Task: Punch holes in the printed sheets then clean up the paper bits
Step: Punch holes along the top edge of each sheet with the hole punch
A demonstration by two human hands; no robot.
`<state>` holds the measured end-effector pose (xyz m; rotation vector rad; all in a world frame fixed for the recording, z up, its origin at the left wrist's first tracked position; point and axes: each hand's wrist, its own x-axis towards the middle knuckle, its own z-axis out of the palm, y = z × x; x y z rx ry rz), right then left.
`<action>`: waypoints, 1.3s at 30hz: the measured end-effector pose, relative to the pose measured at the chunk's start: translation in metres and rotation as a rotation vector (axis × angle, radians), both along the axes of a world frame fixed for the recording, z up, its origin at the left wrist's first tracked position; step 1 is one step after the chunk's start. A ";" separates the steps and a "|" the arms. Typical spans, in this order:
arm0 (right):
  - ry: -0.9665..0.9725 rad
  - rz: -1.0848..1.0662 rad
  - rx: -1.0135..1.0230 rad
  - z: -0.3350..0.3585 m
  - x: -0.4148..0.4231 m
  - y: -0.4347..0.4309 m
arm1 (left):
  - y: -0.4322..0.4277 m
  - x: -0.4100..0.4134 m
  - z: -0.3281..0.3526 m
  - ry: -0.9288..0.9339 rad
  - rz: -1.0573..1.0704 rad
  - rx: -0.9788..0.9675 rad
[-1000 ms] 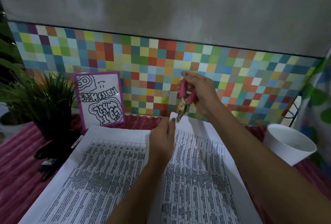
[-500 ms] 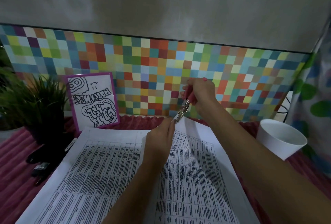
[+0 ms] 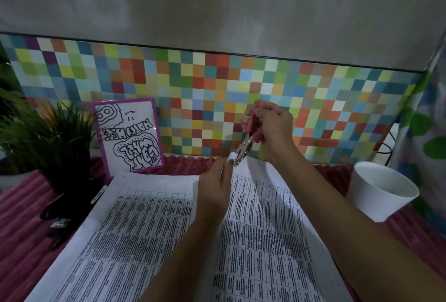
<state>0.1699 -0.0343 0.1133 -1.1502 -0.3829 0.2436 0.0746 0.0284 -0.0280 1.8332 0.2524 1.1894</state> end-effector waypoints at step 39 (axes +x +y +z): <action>0.185 -0.061 -0.076 0.003 0.005 -0.013 | 0.008 -0.004 0.001 0.144 0.076 0.283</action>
